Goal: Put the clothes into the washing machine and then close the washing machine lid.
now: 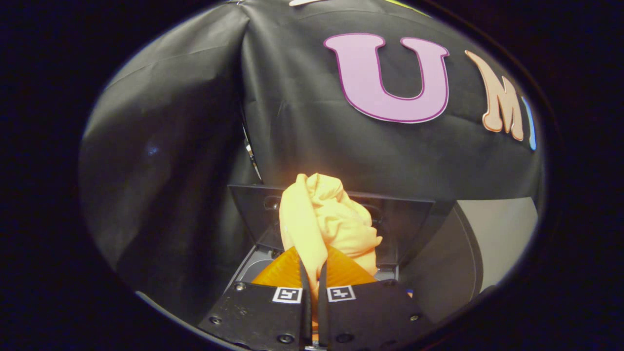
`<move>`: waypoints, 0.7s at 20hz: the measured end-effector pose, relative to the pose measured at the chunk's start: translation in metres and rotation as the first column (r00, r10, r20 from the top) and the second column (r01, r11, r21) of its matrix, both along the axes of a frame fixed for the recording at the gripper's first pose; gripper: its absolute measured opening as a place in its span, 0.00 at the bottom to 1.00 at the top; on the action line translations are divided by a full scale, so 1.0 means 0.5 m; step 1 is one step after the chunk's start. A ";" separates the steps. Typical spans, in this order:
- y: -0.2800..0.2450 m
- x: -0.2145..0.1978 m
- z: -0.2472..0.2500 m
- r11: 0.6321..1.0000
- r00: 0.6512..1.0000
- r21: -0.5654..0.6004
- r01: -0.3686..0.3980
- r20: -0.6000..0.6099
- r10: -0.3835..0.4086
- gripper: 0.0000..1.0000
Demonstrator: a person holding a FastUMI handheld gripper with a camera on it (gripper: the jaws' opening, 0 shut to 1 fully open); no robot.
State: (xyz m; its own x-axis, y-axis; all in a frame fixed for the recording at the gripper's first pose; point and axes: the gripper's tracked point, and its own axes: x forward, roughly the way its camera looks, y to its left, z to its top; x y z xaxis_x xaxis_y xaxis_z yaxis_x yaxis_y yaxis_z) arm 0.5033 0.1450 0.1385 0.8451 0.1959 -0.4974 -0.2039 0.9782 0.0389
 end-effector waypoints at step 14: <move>0.015 0.043 -0.022 0.993 0.998 0.091 0.069 -0.012 -0.068 0.75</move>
State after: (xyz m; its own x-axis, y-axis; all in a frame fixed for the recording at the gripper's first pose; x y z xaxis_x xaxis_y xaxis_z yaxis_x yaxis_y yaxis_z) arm 0.5246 0.1525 0.1277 0.8538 0.1825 -0.4876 -0.1354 0.9822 0.1306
